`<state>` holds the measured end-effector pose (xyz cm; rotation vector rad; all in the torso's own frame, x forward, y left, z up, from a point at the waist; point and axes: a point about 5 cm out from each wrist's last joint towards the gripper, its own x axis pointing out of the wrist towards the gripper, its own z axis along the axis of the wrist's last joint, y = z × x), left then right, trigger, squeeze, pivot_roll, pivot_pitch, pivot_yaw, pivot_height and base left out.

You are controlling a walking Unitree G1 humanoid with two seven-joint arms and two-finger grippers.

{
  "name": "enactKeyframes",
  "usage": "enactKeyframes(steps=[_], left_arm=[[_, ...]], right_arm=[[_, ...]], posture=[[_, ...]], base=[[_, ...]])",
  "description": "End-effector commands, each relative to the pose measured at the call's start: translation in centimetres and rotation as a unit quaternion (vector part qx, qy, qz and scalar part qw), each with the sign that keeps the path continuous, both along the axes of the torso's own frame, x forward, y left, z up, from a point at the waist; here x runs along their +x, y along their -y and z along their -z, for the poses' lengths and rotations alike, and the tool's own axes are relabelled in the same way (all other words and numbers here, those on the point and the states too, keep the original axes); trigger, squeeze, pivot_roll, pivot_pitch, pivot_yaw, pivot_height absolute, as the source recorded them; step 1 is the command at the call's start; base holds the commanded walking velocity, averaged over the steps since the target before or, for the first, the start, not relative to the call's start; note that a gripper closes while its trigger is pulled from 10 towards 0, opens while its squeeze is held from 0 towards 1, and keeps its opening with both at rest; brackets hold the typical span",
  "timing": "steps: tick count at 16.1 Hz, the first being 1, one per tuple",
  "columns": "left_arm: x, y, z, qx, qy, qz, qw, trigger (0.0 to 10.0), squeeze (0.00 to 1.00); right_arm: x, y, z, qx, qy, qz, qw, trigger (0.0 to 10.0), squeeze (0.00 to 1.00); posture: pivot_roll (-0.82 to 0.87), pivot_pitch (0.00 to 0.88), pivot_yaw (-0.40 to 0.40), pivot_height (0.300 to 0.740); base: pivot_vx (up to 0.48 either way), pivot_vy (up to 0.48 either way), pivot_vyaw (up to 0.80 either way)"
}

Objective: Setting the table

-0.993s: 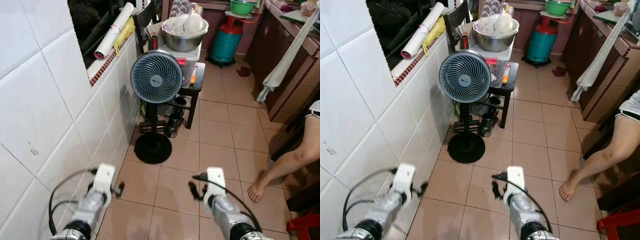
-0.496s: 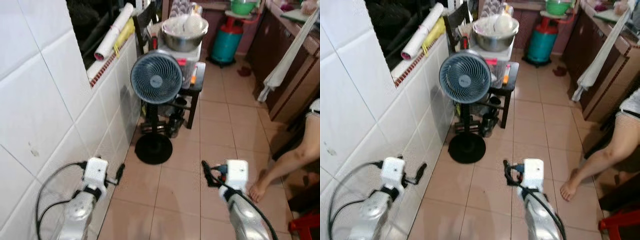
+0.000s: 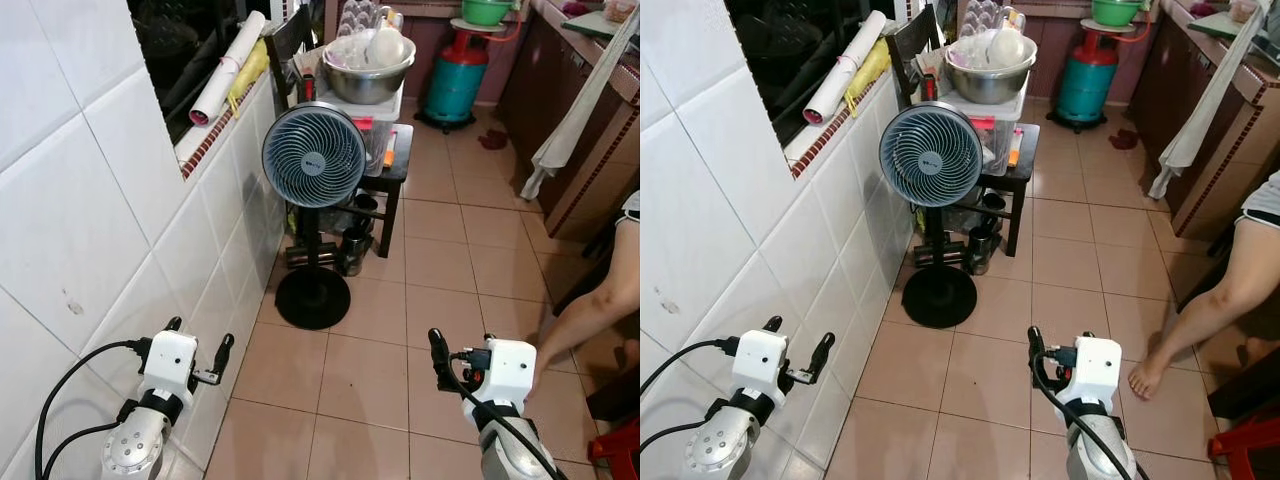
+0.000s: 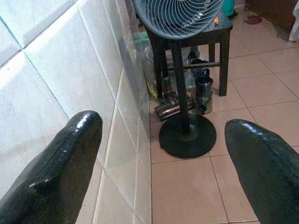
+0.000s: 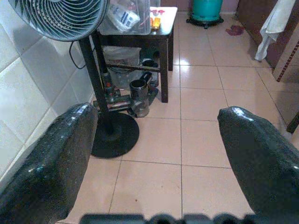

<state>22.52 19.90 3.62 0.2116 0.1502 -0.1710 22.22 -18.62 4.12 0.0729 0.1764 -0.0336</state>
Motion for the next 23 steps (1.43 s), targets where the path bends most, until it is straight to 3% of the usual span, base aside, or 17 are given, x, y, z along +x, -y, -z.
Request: enactKeyframes(steps=[1,3,5,13,20,23], left_arm=[[0.0,0.0,0.0,0.005,-0.003,-0.001,1.000,10.0,0.00],[0.0,0.0,0.1,0.005,-0.007,-0.002,1.000,10.0,0.00],[0.7,-0.6,0.9,-0.011,-0.019,-0.015,1.000,10.0,0.00],[0.5,-1.6,2.0,-0.014,-0.016,-0.020,1.000,10.0,0.00],[1.9,-0.5,1.7,-0.020,0.002,-0.013,1.000,10.0,0.00],[3.5,0.9,-0.6,-0.031,0.038,-0.002,0.999,10.0,0.00]], right_arm=[[0.0,0.0,-0.3,-0.004,0.001,0.001,1.000,10.0,0.00],[-0.1,-0.2,-0.5,-0.003,-0.006,-0.006,1.000,10.0,0.00],[0.4,0.0,-1.1,0.005,-0.014,-0.007,1.000,10.0,0.00],[0.5,0.0,-0.9,0.023,-0.040,-0.011,0.999,10.0,0.00],[1.2,-0.8,-1.1,0.028,-0.038,-0.028,0.998,10.0,0.00],[1.7,-1.0,-1.4,0.030,-0.034,-0.030,0.999,10.0,0.00]], posture=[[0.05,0.000,0.025,0.740],[0.00,0.000,0.000,0.740],[0.05,0.000,0.021,0.740],[0.06,0.000,0.013,0.740],[0.06,0.000,0.013,0.740],[0.05,0.000,0.015,0.740]], base=[[0.000,0.000,0.00],[0.000,0.000,0.00],[0.000,0.000,0.00],[0.000,0.000,0.00],[0.000,0.000,0.00],[0.000,0.000,0.00]])
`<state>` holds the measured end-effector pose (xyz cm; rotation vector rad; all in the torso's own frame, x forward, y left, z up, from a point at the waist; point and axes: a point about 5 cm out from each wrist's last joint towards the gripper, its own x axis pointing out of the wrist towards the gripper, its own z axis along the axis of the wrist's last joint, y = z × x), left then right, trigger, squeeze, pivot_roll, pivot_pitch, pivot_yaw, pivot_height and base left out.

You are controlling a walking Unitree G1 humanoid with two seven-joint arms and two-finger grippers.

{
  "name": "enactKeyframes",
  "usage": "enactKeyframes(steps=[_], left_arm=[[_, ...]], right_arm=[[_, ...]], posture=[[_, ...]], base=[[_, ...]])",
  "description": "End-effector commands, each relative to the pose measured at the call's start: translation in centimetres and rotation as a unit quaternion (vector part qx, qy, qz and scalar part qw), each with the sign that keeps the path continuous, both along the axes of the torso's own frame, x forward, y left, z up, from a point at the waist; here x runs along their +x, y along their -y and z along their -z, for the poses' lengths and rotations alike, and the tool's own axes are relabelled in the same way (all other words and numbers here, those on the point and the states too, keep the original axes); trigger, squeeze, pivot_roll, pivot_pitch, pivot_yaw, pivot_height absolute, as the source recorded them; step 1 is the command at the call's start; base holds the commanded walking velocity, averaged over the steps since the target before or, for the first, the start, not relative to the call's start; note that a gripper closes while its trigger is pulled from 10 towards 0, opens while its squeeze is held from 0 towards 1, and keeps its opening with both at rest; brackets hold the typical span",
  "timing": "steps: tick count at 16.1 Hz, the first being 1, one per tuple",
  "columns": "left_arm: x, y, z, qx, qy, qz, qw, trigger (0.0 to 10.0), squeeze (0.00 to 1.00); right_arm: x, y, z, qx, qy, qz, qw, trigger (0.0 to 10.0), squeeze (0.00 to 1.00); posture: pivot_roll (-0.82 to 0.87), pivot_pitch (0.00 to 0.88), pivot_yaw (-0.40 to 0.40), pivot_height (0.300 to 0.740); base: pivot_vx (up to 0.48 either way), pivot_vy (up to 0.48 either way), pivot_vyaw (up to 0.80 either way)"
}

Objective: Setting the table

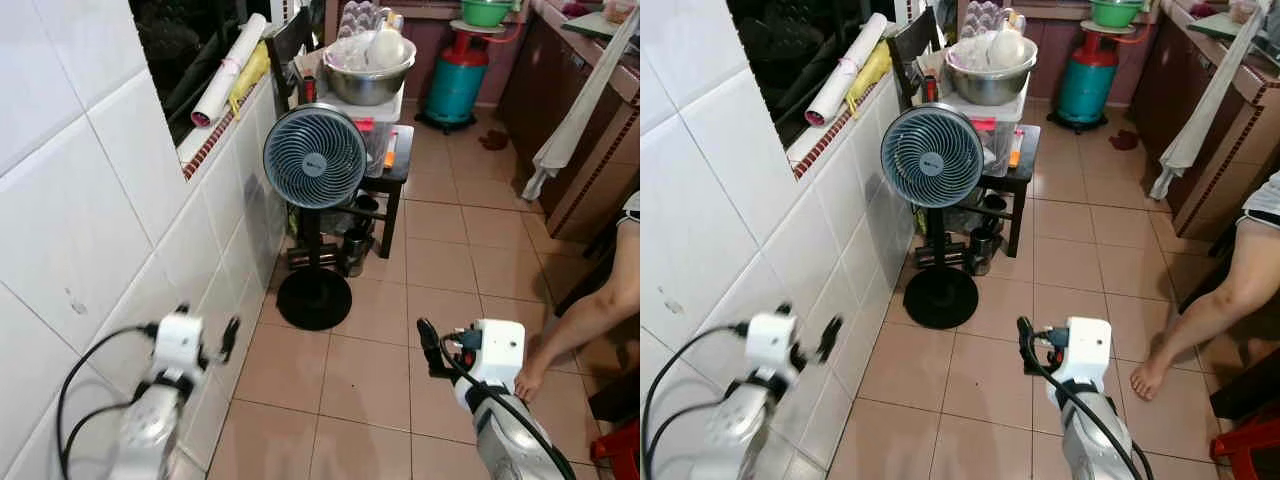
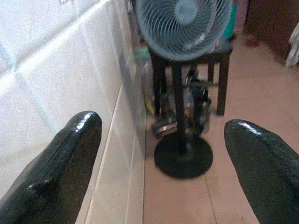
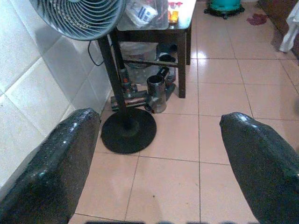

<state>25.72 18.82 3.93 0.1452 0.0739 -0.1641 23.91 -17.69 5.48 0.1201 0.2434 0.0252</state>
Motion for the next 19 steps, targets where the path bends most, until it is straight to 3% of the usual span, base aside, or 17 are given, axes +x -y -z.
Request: enactKeyframes(steps=[1,5,9,10,14,15,19], left_arm=[[0.5,0.5,-1.2,0.000,0.016,0.005,1.000,10.0,0.00],[1.0,2.5,-3.9,-0.008,0.059,0.027,0.998,10.0,0.00],[0.7,2.5,-4.2,-0.012,0.053,0.019,0.998,10.0,0.00],[0.6,2.4,-4.1,-0.011,0.048,0.016,0.999,10.0,0.00],[0.5,1.9,-3.6,-0.008,0.032,0.002,0.999,10.0,0.00],[0.6,1.9,-3.6,-0.017,0.025,0.003,1.000,10.0,0.00],[1.0,2.3,-3.9,-0.043,0.021,0.016,0.999,10.0,0.00]], right_arm=[[0.2,-0.2,-0.2,0.002,0.001,-0.004,1.000,10.0,0.00],[0.5,-0.4,-0.6,-0.029,0.017,-0.006,0.999,10.0,0.00],[0.6,-0.7,-0.9,-0.021,0.032,-0.014,0.999,10.0,0.00],[0.7,-1.0,-0.9,0.003,0.023,-0.024,0.999,10.0,0.00],[0.8,-0.6,-1.5,-0.045,0.045,-0.019,0.998,10.0,0.00],[0.7,-0.6,-1.3,-0.030,0.038,-0.018,0.999,10.0,0.00],[0.8,-0.6,-1.0,-0.033,0.029,-0.014,0.999,10.0,0.00]], posture=[[0.05,0.000,0.014,0.740],[0.05,0.000,0.013,0.740],[0.05,0.000,0.013,0.740],[0.05,0.000,0.013,0.740],[0.05,0.000,0.015,0.740],[0.05,0.000,0.015,0.740],[0.05,0.000,0.016,0.740]], base=[[0.000,0.000,0.00],[0.000,0.000,0.00],[0.000,0.000,0.00],[0.000,0.000,0.00],[0.000,0.000,0.00],[0.000,0.000,0.00],[0.000,0.000,-0.75]])
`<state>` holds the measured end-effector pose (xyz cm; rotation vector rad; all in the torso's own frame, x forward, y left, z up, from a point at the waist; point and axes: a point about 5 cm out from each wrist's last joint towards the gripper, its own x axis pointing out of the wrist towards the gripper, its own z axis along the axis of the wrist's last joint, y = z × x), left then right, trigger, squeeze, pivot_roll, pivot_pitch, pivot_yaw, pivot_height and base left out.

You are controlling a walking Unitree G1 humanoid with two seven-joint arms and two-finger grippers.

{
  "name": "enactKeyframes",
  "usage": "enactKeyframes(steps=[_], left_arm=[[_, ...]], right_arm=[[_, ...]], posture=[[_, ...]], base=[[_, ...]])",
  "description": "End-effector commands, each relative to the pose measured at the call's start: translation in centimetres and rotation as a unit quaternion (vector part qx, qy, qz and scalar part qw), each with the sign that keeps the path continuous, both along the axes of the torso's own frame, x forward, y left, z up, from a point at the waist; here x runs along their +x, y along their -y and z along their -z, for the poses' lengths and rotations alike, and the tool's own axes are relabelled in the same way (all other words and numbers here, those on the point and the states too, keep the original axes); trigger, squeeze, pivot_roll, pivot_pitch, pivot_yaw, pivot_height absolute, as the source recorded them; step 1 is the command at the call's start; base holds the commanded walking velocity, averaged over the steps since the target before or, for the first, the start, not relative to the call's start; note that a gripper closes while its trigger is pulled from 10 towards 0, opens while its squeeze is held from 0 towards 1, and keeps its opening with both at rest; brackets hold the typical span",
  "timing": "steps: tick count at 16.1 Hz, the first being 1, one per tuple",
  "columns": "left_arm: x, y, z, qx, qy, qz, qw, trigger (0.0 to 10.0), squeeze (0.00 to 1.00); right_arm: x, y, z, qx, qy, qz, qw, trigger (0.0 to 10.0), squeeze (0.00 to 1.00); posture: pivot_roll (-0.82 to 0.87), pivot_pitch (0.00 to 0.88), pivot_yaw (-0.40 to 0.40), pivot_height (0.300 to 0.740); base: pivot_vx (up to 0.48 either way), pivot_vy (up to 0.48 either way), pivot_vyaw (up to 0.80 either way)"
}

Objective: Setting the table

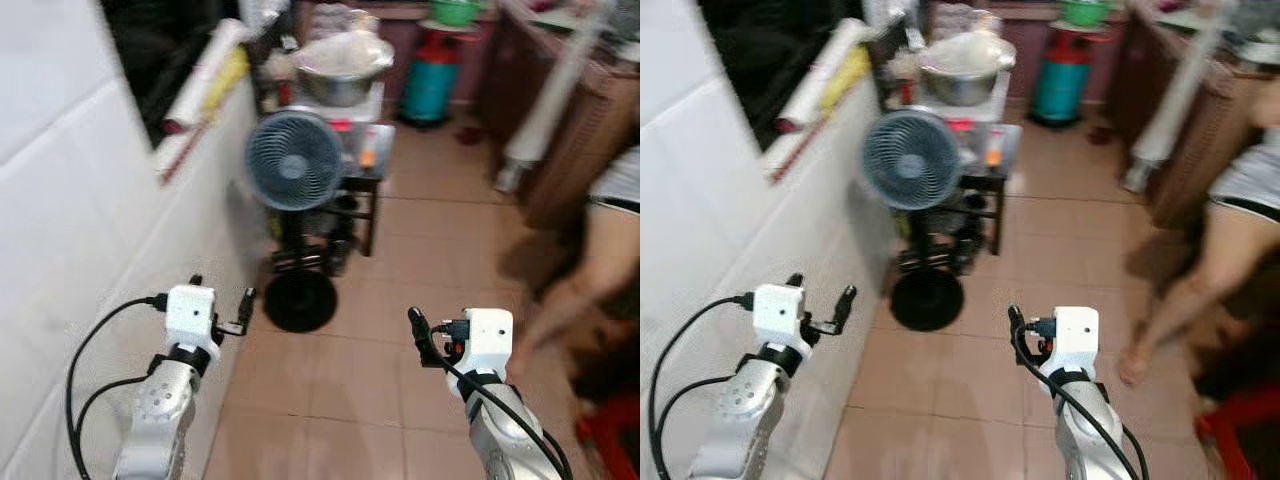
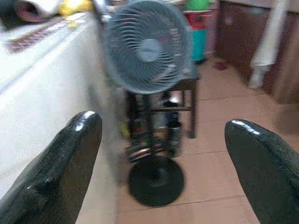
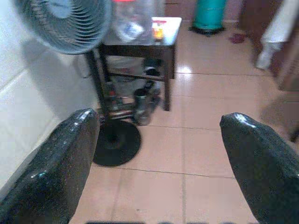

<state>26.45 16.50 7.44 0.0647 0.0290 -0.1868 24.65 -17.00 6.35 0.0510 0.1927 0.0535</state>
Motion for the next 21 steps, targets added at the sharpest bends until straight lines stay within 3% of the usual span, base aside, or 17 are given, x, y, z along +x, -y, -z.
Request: enactKeyframes(steps=[1,7,21], left_arm=[[0.2,0.1,-0.3,-0.006,0.000,0.011,1.000,10.0,0.00],[-0.1,0.2,0.1,-0.027,-0.013,0.030,0.999,10.0,0.00],[-0.9,0.5,1.5,-0.036,-0.037,0.059,0.997,10.0,0.00]], right_arm=[[0.1,0.1,-0.2,-0.002,0.003,0.000,1.000,10.0,0.00],[-0.1,0.1,-0.2,-0.002,0.004,0.001,1.000,10.0,0.00],[-0.6,0.0,-0.1,-0.003,0.000,-0.006,1.000,10.0,0.00]], posture=[[0.04,0.000,0.017,0.740],[0.04,0.000,0.018,0.740],[0.03,0.000,0.013,0.740]], base=[[0.000,0.000,-0.74],[0.000,0.000,-0.75],[0.275,0.000,-0.75]])
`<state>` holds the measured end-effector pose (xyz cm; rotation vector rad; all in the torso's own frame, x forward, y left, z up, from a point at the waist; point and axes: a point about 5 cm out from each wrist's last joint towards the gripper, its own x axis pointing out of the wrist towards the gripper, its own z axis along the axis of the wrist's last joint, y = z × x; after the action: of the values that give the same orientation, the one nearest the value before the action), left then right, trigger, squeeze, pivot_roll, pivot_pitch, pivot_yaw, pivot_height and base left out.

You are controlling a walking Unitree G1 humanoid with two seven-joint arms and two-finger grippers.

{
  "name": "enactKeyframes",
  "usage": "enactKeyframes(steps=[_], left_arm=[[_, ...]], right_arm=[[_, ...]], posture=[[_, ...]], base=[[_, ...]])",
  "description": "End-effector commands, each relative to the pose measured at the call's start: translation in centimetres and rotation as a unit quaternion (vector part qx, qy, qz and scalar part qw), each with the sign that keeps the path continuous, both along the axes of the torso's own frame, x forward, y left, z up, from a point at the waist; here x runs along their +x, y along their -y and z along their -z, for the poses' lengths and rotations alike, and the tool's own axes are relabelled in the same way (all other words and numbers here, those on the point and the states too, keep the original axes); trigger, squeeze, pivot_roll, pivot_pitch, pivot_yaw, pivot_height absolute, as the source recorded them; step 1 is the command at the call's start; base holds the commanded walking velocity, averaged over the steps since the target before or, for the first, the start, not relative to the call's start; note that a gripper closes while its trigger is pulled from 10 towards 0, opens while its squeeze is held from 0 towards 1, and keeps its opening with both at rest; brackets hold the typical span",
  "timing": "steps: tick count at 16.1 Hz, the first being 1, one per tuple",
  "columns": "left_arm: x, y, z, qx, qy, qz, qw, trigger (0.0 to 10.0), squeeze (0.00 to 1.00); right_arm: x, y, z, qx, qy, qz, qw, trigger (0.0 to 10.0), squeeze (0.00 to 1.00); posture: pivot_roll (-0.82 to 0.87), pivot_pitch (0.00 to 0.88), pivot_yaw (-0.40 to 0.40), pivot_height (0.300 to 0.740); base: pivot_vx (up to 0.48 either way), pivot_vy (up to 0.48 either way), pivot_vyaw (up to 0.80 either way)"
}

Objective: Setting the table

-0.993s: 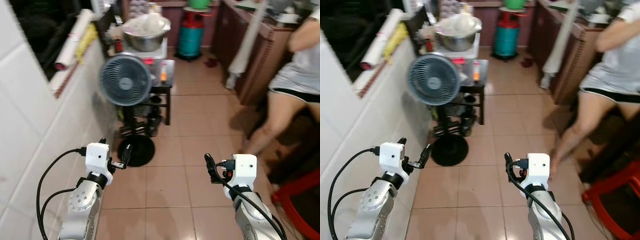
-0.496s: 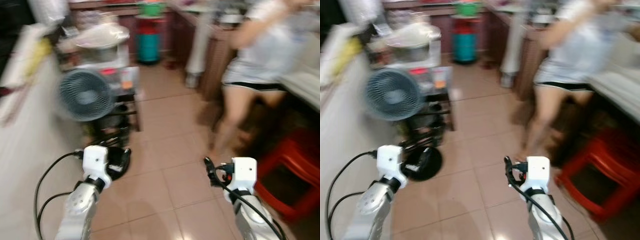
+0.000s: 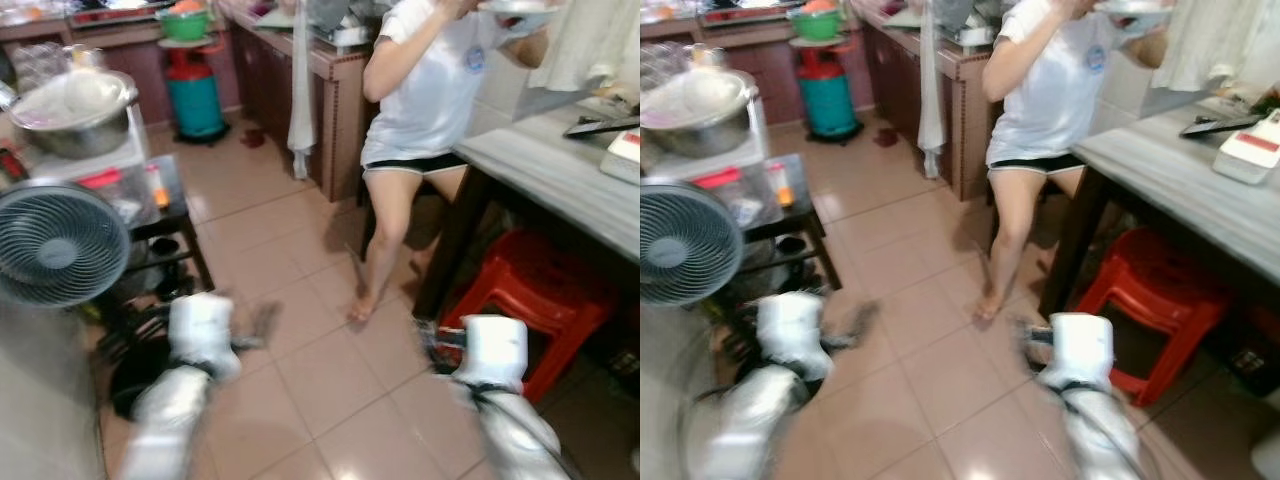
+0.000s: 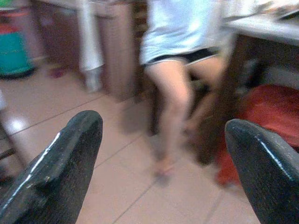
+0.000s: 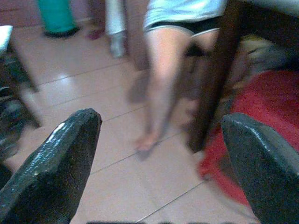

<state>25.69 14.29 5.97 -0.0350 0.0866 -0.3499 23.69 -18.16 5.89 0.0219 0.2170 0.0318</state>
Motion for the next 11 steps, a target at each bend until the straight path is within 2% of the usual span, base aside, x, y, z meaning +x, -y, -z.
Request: enactKeyframes(steps=[1,11], left_arm=[[-0.15,-1.65,0.13,0.013,-0.002,-0.019,1.000,10.0,0.00],[-0.22,-1.55,0.61,0.018,-0.007,-0.012,1.000,10.0,0.00]], right_arm=[[0.35,-1.19,-0.52,0.013,0.011,-0.015,1.000,10.0,0.00],[0.21,-1.56,-0.46,0.021,0.008,-0.019,1.000,10.0,0.00]], posture=[[0.03,0.000,0.013,0.740],[0.03,0.000,0.013,0.740]], base=[[0.285,0.000,-0.75],[0.285,0.000,-0.75]])
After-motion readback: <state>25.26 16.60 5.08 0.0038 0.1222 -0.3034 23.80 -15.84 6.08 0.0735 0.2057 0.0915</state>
